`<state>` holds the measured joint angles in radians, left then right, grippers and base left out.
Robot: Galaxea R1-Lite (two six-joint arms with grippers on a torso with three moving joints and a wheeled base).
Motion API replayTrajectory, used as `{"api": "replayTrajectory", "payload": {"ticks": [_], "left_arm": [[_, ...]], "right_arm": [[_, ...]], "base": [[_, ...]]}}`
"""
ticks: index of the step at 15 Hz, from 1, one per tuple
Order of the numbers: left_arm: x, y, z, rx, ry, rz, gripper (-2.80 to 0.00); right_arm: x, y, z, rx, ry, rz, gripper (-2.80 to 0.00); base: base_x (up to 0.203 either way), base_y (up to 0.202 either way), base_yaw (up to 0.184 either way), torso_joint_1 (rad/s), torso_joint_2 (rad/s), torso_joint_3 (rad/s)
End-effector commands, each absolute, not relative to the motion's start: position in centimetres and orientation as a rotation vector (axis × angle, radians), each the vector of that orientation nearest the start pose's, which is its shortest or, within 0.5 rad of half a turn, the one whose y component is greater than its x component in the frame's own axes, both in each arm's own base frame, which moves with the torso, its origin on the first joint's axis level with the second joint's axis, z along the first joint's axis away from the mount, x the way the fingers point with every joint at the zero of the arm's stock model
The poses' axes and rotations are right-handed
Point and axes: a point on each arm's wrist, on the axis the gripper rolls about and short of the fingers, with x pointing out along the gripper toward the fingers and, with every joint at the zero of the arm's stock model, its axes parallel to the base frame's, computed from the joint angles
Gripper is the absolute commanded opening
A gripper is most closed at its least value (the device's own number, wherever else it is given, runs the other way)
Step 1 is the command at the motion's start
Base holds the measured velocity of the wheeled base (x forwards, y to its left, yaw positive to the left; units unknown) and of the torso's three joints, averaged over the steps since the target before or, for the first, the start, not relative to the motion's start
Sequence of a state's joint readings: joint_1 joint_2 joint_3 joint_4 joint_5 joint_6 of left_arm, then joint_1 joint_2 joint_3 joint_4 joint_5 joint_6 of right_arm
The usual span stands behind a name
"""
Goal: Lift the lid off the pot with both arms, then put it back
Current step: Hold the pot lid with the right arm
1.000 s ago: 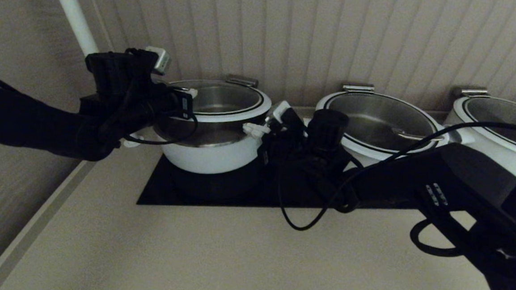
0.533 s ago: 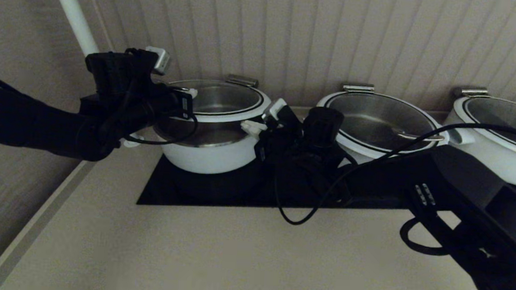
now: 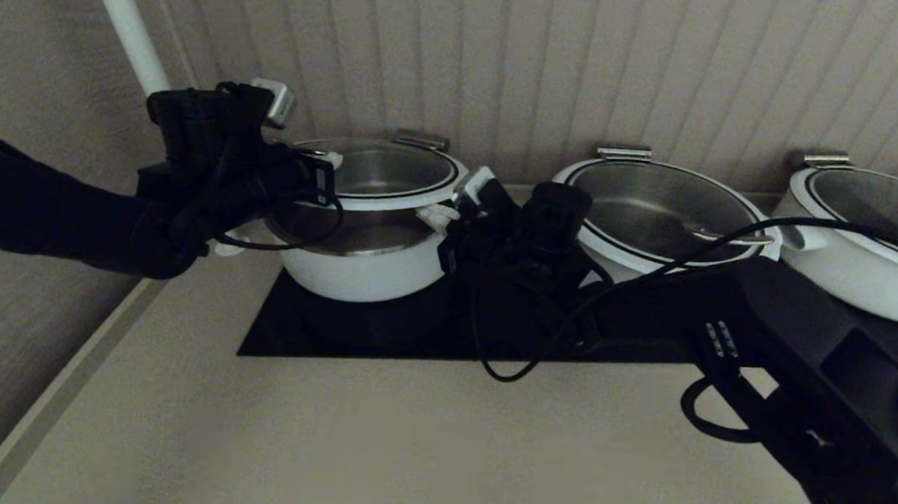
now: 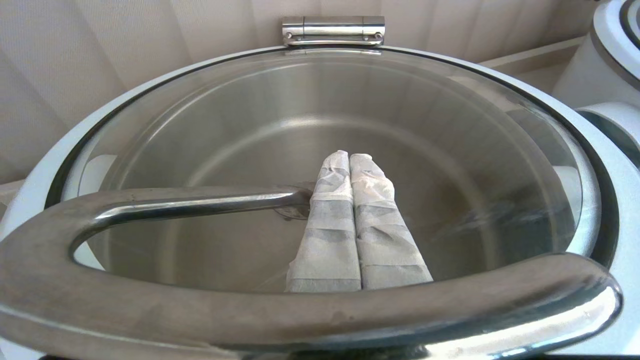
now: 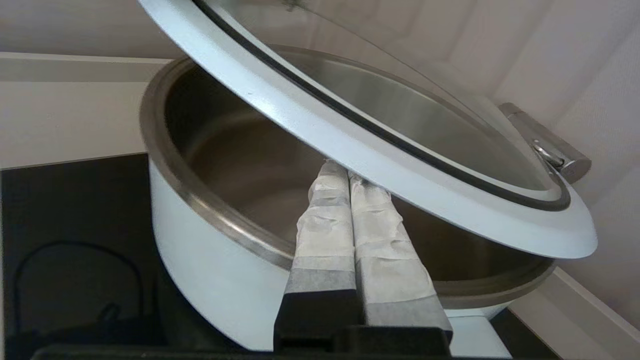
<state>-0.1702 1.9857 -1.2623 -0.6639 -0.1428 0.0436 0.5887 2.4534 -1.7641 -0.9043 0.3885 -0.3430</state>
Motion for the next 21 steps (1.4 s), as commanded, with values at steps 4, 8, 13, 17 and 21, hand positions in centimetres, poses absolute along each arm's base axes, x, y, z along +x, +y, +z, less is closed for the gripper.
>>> {"api": "replayTrajectory", "payload": {"ticks": [4, 8, 13, 17, 21], "left_arm": [[39.8, -7.2, 21.0, 0.043, 0.049, -0.316, -2.80], [39.8, -7.2, 20.9, 0.043, 0.052, -0.316, -2.80], [39.6, -7.1, 20.9, 0.045, 0.058, -0.314, -2.80], [39.1, -7.0, 20.6, 0.051, 0.075, -0.316, -2.80], [38.5, -6.8, 20.4, 0.053, 0.111, -0.316, -2.80]], "right_arm": [[42.7, 29.4, 15.3, -0.293, -0.393, 0.919, -2.80], [43.4, 29.4, 15.2, -0.292, -0.411, 0.904, -2.80], [44.1, 29.3, 15.7, -0.287, -0.443, 0.868, -2.80], [44.1, 29.2, 15.9, -0.289, -0.446, 0.864, -2.80], [44.2, 28.9, 16.0, -0.290, -0.449, 0.859, -2.80]], "base": [[0.000, 0.000, 0.000, 0.000, 0.00, 0.000], [0.000, 0.000, 0.000, 0.000, 0.00, 0.000], [0.000, 0.000, 0.000, 0.000, 0.00, 0.000], [0.000, 0.000, 0.000, 0.000, 0.00, 0.000], [0.000, 0.000, 0.000, 0.000, 0.00, 0.000]]}}
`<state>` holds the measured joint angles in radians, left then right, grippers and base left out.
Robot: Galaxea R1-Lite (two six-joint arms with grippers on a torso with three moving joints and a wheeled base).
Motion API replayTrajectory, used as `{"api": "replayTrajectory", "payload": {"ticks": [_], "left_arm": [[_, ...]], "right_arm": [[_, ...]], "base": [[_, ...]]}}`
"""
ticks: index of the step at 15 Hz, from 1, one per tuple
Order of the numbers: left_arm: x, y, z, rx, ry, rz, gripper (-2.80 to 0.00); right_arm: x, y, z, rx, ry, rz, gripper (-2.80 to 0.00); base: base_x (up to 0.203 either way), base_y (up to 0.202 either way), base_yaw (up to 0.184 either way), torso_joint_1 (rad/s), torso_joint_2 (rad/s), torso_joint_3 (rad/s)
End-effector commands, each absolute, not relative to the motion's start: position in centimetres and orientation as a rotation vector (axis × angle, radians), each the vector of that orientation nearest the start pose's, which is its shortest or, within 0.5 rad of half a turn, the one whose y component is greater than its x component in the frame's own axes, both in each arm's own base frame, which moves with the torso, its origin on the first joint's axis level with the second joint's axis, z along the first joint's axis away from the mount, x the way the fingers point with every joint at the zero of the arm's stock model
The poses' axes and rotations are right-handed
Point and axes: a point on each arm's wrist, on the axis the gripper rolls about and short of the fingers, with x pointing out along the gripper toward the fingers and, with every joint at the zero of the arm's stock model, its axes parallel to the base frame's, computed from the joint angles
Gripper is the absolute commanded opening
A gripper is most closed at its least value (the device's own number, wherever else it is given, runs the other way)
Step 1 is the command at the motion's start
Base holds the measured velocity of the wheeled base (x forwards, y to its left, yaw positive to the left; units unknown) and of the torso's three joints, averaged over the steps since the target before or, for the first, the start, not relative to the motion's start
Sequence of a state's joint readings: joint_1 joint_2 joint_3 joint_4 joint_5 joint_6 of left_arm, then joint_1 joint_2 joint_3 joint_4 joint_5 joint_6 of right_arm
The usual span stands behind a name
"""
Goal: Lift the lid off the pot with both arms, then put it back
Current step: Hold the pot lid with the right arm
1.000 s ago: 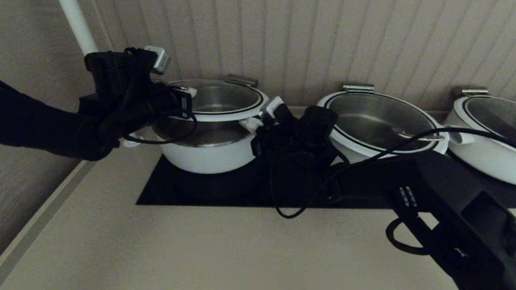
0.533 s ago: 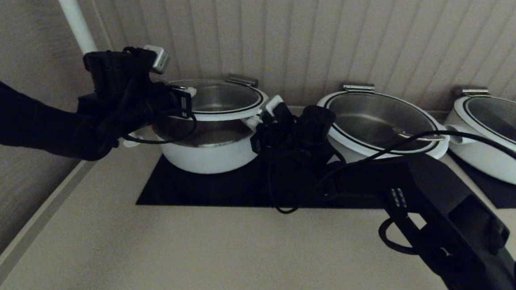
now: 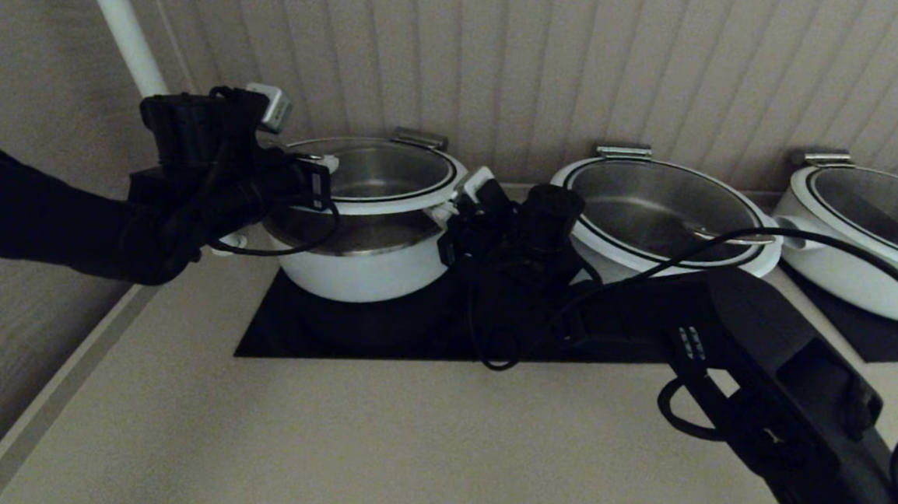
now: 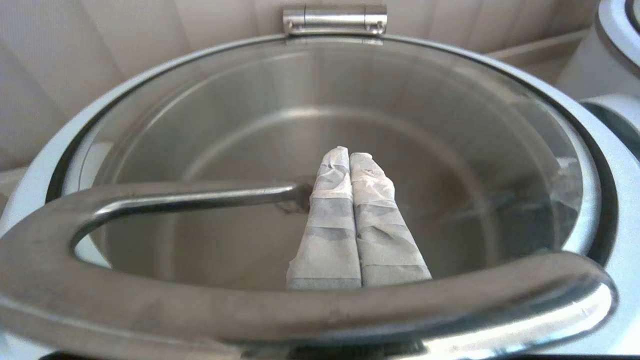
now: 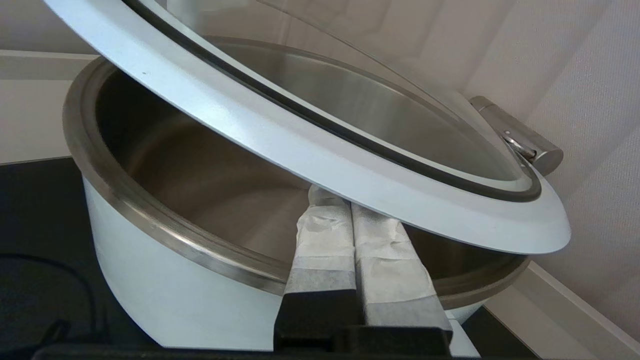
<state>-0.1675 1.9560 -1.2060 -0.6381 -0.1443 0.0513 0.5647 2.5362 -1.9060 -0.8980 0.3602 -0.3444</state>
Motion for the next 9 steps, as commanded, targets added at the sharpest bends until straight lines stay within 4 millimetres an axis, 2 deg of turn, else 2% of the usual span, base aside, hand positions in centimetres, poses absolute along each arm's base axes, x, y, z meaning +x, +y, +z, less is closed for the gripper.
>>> {"api": "replayTrajectory", "payload": {"ticks": [1, 9], "left_arm": [[38.33, -6.74, 20.53, 0.053, 0.122, -0.314, -2.80], [37.73, -6.29, 20.99, 0.054, 0.155, -0.308, -2.80]], "right_arm": [[44.22, 28.95, 16.01, -0.290, -0.449, 0.859, -2.80], [44.17, 29.01, 16.04, -0.289, -0.452, 0.861, -2.80]], "base": [[0.000, 0.000, 0.000, 0.000, 0.00, 0.000], [0.000, 0.000, 0.000, 0.000, 0.00, 0.000]]}}
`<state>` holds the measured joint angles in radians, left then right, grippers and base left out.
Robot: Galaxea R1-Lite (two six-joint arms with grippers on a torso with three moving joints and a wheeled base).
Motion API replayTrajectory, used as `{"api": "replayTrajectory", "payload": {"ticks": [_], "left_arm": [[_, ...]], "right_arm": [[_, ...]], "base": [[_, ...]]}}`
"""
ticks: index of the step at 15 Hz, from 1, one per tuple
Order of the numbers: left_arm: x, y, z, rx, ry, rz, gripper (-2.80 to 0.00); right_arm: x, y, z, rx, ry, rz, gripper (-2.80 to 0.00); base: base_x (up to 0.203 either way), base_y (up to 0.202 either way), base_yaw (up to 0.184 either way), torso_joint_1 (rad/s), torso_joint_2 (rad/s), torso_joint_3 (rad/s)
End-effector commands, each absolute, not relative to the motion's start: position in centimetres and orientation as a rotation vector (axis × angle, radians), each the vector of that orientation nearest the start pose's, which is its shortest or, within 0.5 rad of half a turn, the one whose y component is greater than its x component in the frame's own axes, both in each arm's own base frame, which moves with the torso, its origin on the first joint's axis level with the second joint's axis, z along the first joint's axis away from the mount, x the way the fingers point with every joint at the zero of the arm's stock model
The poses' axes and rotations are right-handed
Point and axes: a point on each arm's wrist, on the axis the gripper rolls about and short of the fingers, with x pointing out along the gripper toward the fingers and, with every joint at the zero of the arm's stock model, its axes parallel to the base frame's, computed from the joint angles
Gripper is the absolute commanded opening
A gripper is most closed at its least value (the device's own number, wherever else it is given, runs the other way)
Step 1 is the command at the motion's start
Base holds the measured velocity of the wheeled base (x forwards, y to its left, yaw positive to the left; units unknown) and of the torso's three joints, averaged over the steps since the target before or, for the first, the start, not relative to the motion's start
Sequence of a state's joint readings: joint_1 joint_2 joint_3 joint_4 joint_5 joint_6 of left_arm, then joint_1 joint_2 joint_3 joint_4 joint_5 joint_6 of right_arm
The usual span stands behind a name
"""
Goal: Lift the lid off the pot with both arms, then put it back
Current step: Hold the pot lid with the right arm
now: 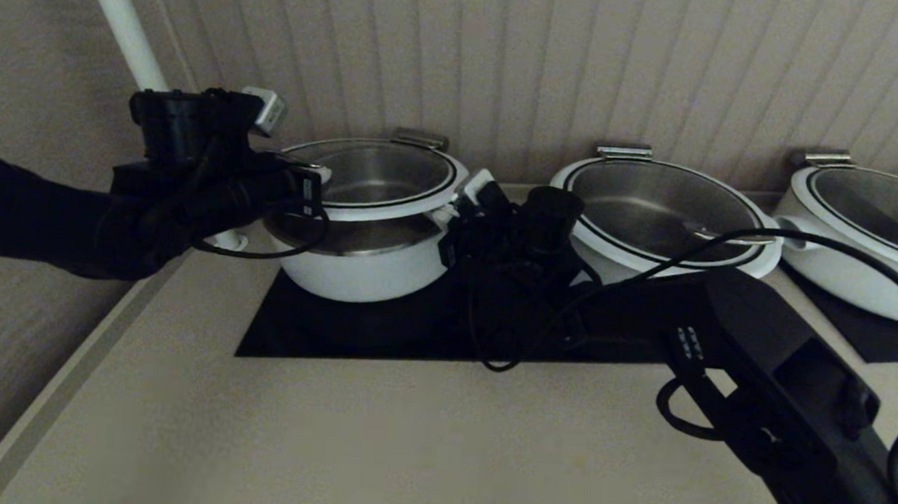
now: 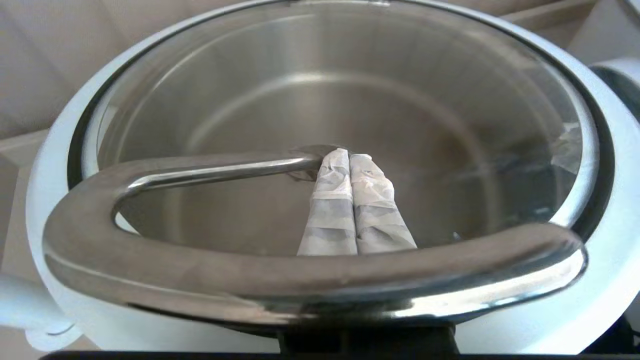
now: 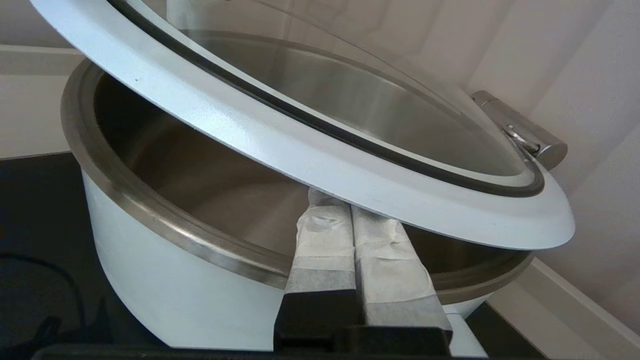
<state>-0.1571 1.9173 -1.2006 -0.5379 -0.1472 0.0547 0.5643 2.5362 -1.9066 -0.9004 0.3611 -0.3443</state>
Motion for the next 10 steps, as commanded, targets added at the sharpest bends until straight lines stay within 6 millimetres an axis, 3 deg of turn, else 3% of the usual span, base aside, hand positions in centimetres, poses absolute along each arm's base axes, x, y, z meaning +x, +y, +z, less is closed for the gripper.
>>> {"api": "replayTrajectory", "payload": {"ticks": [1, 10], "left_arm": [[37.6, -6.2, 21.1, 0.054, 0.154, -0.307, -2.80], [36.7, -5.1, 21.8, 0.076, 0.207, -0.290, -2.80]], "right_arm": [[44.2, 28.9, 16.0, -0.289, -0.452, 0.860, -2.80], [44.2, 29.0, 15.9, -0.291, -0.451, 0.861, -2.80]], "base": [[0.000, 0.000, 0.000, 0.000, 0.00, 0.000], [0.000, 0.000, 0.000, 0.000, 0.00, 0.000]]}}
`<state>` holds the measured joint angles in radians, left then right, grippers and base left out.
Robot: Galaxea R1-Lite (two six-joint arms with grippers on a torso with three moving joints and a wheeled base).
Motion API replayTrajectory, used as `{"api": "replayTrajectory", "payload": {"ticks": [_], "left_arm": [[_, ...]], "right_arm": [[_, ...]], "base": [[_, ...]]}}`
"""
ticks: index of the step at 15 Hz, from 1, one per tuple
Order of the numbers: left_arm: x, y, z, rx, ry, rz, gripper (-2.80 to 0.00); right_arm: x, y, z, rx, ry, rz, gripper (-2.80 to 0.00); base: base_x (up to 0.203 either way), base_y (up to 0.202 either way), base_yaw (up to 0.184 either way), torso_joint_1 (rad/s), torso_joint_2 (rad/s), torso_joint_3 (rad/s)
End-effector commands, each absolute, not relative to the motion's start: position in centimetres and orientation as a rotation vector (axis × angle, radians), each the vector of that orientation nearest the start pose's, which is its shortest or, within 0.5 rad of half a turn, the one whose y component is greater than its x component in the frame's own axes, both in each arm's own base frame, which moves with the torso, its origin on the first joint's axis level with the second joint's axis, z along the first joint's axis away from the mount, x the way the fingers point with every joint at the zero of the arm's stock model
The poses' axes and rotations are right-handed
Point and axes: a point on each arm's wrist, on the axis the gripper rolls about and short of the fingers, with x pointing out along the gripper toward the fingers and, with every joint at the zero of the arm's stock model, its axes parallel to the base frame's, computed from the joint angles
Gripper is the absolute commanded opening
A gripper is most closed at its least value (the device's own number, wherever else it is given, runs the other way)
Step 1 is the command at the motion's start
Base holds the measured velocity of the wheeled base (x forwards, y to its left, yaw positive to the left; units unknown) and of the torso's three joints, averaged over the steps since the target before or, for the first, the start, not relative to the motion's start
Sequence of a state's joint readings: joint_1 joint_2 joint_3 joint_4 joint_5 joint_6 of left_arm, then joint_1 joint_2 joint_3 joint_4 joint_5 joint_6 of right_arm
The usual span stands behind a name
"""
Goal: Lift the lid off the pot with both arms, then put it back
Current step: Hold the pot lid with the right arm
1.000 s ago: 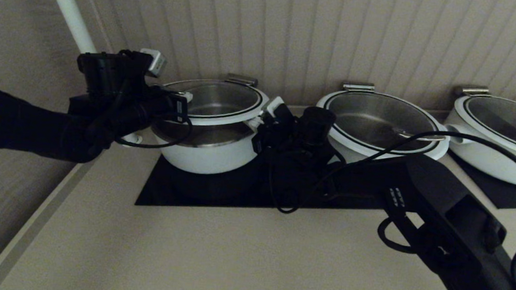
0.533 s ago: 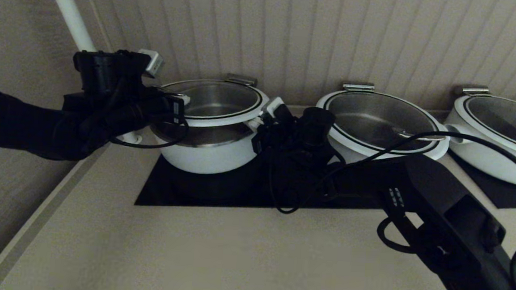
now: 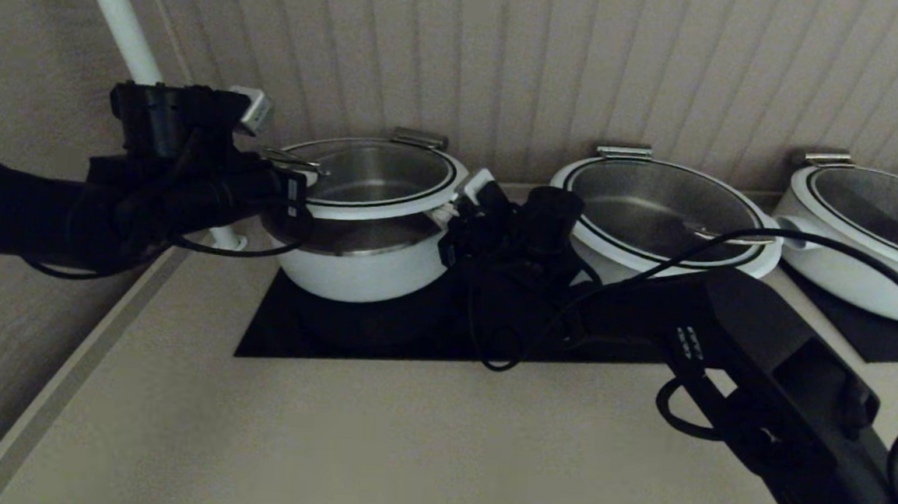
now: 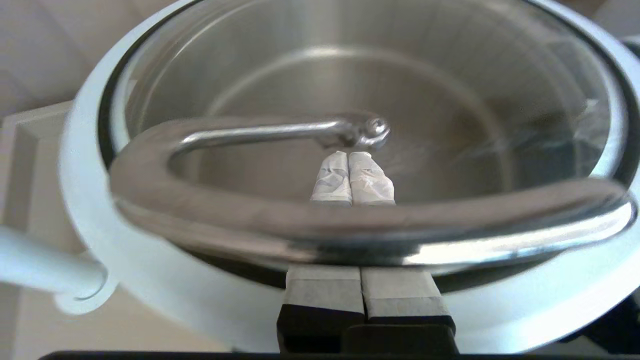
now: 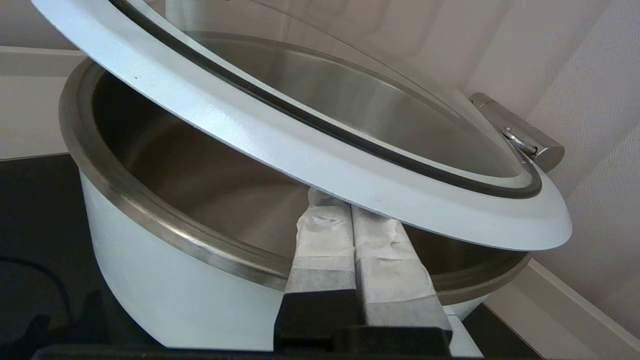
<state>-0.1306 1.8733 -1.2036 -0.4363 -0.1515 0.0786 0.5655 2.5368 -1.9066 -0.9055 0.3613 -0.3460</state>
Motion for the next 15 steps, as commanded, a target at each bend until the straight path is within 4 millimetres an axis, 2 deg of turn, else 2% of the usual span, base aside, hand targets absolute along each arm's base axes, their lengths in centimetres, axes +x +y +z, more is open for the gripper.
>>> {"api": "replayTrajectory", "payload": {"ticks": [1, 8, 15], "left_arm": [[36.6, -5.0, 21.9, 0.076, 0.206, -0.288, -2.80], [35.9, -4.7, 23.0, 0.088, 0.183, -0.281, -2.80], [35.3, -3.3, 24.1, 0.105, 0.156, -0.245, -2.80]], "right_arm": [[44.2, 29.0, 15.9, -0.291, -0.451, 0.861, -2.80], [44.2, 29.0, 15.9, -0.290, -0.453, 0.861, -2.80], [44.2, 29.0, 15.9, -0.290, -0.455, 0.859, -2.80]], "base": [[0.000, 0.000, 0.000, 0.000, 0.00, 0.000], [0.000, 0.000, 0.000, 0.000, 0.00, 0.000], [0.000, 0.000, 0.000, 0.000, 0.00, 0.000]]}}
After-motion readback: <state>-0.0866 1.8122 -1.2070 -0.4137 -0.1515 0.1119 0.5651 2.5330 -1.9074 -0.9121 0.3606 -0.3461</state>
